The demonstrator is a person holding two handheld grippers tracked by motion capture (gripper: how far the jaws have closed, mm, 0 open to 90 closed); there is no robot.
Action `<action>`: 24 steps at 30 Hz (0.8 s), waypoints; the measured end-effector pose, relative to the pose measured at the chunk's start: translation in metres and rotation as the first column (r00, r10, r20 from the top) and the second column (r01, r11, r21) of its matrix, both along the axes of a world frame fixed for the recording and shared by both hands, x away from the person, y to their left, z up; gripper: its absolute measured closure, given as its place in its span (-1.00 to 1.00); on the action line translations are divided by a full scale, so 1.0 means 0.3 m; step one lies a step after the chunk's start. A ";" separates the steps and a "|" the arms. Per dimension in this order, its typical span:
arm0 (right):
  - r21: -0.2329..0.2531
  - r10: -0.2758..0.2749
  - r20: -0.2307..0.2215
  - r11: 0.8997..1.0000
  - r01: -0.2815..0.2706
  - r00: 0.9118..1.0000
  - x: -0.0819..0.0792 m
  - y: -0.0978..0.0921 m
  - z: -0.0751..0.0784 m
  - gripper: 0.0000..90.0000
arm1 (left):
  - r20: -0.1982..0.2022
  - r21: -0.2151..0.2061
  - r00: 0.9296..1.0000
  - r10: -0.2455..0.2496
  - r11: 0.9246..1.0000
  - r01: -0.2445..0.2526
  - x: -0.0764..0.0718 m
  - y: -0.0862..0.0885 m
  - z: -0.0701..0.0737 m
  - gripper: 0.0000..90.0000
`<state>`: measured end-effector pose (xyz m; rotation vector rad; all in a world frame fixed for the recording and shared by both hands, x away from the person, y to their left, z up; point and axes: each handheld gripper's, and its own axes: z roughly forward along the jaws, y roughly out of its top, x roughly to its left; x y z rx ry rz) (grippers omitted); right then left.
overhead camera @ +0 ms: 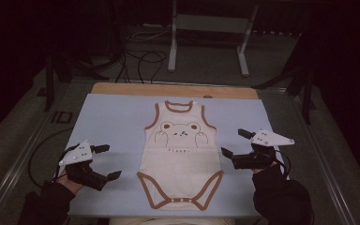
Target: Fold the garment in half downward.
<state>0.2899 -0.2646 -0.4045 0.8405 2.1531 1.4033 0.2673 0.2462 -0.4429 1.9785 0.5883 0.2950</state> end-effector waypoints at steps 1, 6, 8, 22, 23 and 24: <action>0.006 0.009 -0.006 1.000 -0.009 1.000 0.008 0.003 0.005 -0.81 | 0.000 0.000 1.000 -0.002 1.000 0.002 0.005 -0.003 0.006 -1.00; -0.009 0.040 -0.012 0.999 -0.040 0.999 0.041 0.019 0.023 -0.81 | -0.009 0.005 1.000 -0.011 1.000 0.011 0.027 -0.017 0.023 -1.00; -0.015 0.056 -0.017 0.998 -0.056 0.998 0.054 0.026 0.025 -0.81 | -0.009 0.007 1.000 -0.017 1.000 0.017 0.038 -0.023 0.027 -1.00; -0.051 0.111 -0.070 0.992 -0.115 0.991 0.123 0.080 -0.023 -0.81 | -0.032 0.009 0.999 -0.020 1.000 0.020 0.124 -0.079 0.043 -1.00; -0.052 0.118 -0.071 0.991 -0.122 0.990 0.128 0.084 -0.029 -0.81 | -0.035 0.015 0.999 -0.020 1.000 0.021 0.129 -0.084 0.041 -1.00; -0.057 0.125 -0.072 0.990 -0.129 0.990 0.132 0.087 -0.035 -0.81 | -0.037 0.020 0.999 -0.019 1.000 0.020 0.134 -0.091 0.039 -1.00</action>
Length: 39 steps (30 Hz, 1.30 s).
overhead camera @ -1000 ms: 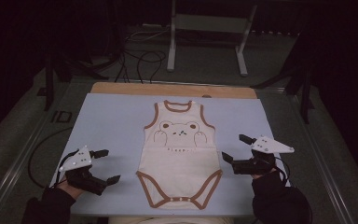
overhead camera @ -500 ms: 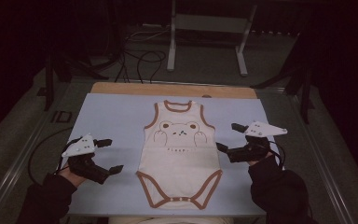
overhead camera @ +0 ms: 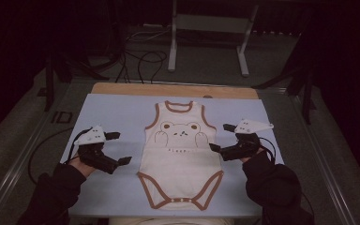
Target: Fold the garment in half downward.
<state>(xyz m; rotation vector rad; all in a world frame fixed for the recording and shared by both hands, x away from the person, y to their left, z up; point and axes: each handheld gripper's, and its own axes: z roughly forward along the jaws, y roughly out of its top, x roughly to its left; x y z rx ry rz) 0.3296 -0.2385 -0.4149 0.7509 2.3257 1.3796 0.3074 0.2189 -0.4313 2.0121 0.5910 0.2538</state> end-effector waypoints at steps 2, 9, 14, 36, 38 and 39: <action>-0.001 0.002 -0.006 1.000 -0.002 1.000 0.008 0.007 -0.011 -0.81 | -0.006 0.010 1.000 0.001 1.000 -0.001 0.010 -0.012 -0.007 -1.00; 0.004 0.000 -0.037 1.000 0.000 0.999 0.037 0.022 -0.057 -0.81 | -0.029 0.055 1.000 -0.003 0.998 0.004 0.045 -0.059 -0.043 -1.00; -0.020 0.000 -0.056 1.000 -0.001 0.998 0.051 0.027 -0.099 -0.80 | -0.047 0.063 0.999 0.010 0.998 -0.007 0.063 -0.085 -0.071 -1.00; -0.069 -0.015 -0.138 0.998 0.005 0.990 0.083 0.021 -0.241 -0.72 | -0.114 0.190 0.992 0.045 0.982 -0.022 0.116 -0.182 -0.203 -1.00; -0.075 -0.033 -0.152 0.997 0.022 0.988 0.097 0.005 -0.254 -0.69 | -0.116 0.209 0.992 0.049 0.978 -0.023 0.123 -0.186 -0.213 -0.98; -0.082 -0.038 -0.154 0.996 0.026 0.987 0.100 0.000 -0.258 -0.67 | -0.119 0.212 0.991 0.054 0.977 -0.027 0.128 -0.187 -0.218 -0.97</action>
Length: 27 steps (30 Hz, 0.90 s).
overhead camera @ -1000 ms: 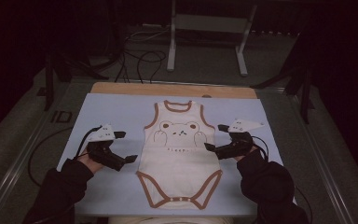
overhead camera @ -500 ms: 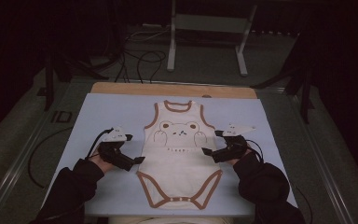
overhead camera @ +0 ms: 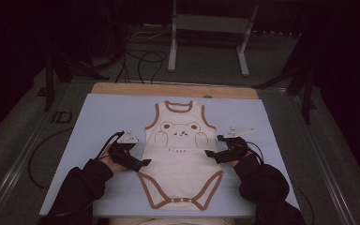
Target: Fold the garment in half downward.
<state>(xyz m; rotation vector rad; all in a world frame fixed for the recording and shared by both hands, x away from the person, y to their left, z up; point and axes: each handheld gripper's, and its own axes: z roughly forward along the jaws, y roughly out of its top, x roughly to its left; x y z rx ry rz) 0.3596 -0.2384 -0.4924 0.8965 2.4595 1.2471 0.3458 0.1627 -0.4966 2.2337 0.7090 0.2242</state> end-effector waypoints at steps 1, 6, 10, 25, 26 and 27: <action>-0.001 -0.003 -0.007 1.000 0.003 1.000 0.003 -0.005 -0.005 -0.64 | -0.003 0.002 1.000 0.004 1.000 -0.004 0.005 0.000 -0.005 -0.96; -0.036 -0.027 -0.033 0.999 0.026 0.999 0.016 -0.020 -0.041 -0.46 | -0.029 0.034 1.000 0.003 0.999 -0.002 0.034 -0.004 -0.032 -0.89; -0.061 -0.059 -0.055 0.997 0.055 0.997 0.033 -0.025 -0.064 -0.31 | -0.024 0.059 0.999 0.027 0.998 -0.025 0.053 -0.006 -0.048 -0.64; -0.122 -0.045 -0.098 0.992 0.033 0.994 0.061 -0.005 -0.093 0.11 | -0.026 0.076 0.997 0.076 0.994 -0.074 0.101 -0.010 -0.074 -0.01; -0.127 -0.043 -0.092 0.991 0.031 0.995 0.060 -0.004 -0.093 0.16 | -0.026 0.076 0.997 0.077 0.994 -0.074 0.102 -0.012 -0.074 0.00; -0.133 -0.046 -0.090 0.991 0.034 0.995 0.060 -0.002 -0.092 0.20 | -0.027 0.077 0.997 0.072 0.995 -0.070 0.104 -0.012 -0.074 0.02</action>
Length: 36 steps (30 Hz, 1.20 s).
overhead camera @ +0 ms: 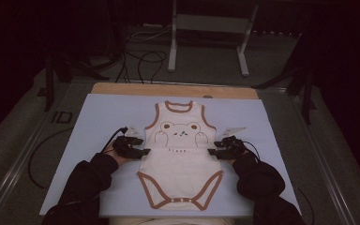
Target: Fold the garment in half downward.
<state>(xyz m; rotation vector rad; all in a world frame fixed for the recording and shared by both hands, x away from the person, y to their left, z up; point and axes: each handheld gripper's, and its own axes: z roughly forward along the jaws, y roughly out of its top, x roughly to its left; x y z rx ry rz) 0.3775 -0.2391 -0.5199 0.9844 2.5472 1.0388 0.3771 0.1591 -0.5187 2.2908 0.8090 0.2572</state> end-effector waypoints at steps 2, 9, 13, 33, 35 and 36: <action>-0.014 -0.004 0.006 1.000 0.004 1.000 0.000 0.002 0.002 0.30 | -0.004 0.000 1.000 0.004 1.000 -0.004 0.001 -0.006 0.001 0.08; -0.026 0.018 0.006 1.000 -0.017 1.000 -0.005 0.012 0.005 0.59 | -0.020 0.006 1.000 -0.009 1.000 0.009 0.002 -0.049 0.006 0.28; -0.023 0.022 -0.002 0.999 -0.022 1.000 -0.005 0.014 0.006 0.73 | -0.031 0.010 1.000 0.005 1.000 -0.004 0.007 -0.050 0.009 0.41; -0.069 0.046 0.024 0.997 -0.044 0.999 -0.011 0.017 0.034 0.97 | -0.063 0.012 0.998 0.026 1.000 -0.025 0.001 -0.051 0.029 0.97; -0.062 0.048 0.029 0.997 -0.047 0.998 -0.013 0.015 0.044 0.98 | -0.056 0.013 0.998 0.016 1.000 -0.015 -0.001 -0.049 0.034 0.98; -0.059 0.048 0.031 0.997 -0.046 0.998 -0.014 0.015 0.049 0.98 | -0.052 0.009 0.998 0.019 1.000 -0.019 -0.002 -0.048 0.038 0.98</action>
